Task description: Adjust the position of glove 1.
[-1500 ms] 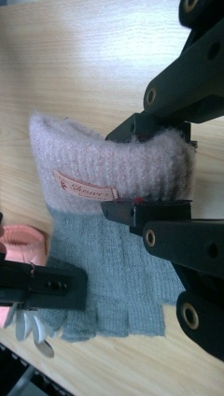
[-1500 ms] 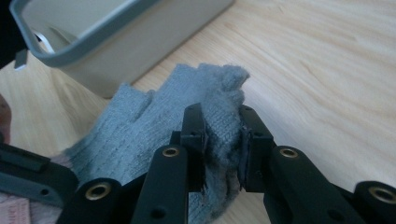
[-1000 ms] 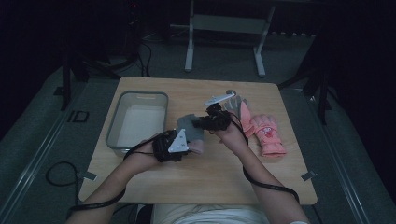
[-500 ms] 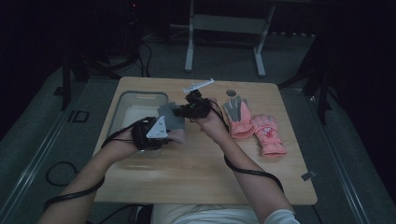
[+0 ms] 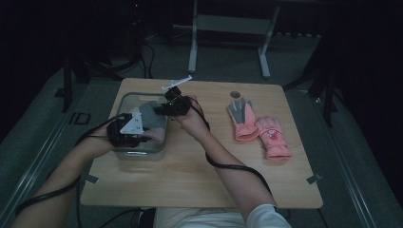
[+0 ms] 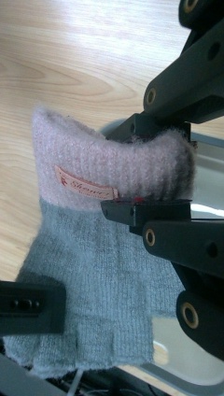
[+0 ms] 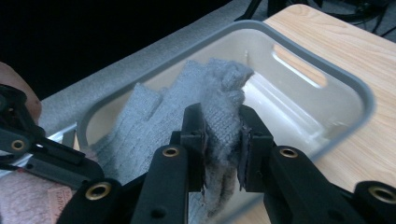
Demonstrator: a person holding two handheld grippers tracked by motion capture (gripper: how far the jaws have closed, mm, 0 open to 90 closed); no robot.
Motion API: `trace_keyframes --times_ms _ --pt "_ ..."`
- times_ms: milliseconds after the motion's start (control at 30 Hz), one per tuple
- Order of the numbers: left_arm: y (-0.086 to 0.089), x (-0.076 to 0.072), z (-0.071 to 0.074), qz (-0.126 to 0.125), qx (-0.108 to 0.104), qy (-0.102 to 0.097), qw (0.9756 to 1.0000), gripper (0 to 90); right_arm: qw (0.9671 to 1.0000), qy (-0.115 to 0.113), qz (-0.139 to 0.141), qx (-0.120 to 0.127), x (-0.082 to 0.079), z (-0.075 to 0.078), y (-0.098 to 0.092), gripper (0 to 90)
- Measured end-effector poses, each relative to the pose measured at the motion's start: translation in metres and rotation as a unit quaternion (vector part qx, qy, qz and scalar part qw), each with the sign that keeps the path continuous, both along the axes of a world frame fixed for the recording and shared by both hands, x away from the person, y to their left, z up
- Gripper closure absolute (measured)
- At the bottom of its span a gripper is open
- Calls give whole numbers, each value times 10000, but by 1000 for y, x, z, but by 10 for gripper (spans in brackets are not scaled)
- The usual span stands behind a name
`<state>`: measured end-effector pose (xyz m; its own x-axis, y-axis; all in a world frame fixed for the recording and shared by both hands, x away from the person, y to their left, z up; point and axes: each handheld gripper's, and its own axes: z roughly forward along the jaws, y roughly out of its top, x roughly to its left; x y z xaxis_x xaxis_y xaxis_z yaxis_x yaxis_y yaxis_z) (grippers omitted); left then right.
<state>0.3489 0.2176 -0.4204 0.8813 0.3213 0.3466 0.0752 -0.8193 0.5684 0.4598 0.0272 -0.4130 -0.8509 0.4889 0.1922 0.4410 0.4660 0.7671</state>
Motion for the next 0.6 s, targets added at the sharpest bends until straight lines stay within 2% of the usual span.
trace_keyframes --times_ms 100,167,367,467,600 --pt "12 6 -4 -35 42 79 10000 686 10000 54 -15 49 3 -5 10 757" --pt "17 10 -9 -50 107 51 9999 685 9999 87 -49 43 5 -9 15 758" --pt "21 24 -26 -184 259 41 9995 684 9997 173 -162 -20 16 -24 20 756" --pt "19 33 -33 -200 355 226 9989 684 9994 240 -232 -89 21 -35 22 756" --pt "19 47 -40 -234 386 580 9973 683 9987 374 -317 -156 28 -48 23 753"
